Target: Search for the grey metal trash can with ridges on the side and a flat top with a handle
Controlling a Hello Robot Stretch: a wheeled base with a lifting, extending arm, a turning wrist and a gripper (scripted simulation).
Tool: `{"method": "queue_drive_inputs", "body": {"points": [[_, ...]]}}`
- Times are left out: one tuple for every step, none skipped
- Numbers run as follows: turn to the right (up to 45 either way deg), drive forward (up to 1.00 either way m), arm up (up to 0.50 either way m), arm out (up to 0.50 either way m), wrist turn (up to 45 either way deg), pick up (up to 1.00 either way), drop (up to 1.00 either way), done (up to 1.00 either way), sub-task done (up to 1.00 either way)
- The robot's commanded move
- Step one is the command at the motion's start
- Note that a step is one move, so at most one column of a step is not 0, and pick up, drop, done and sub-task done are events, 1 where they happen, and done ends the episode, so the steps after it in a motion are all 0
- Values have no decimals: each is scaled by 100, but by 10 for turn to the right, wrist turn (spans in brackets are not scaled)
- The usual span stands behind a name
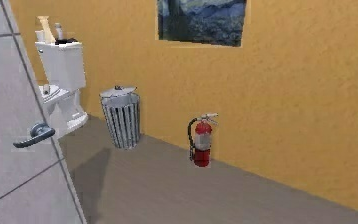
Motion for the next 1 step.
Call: {"method": "queue_drive_inputs", "body": {"points": [[0, 70, 0, 0, 0, 0, 0, 0, 0]]}}
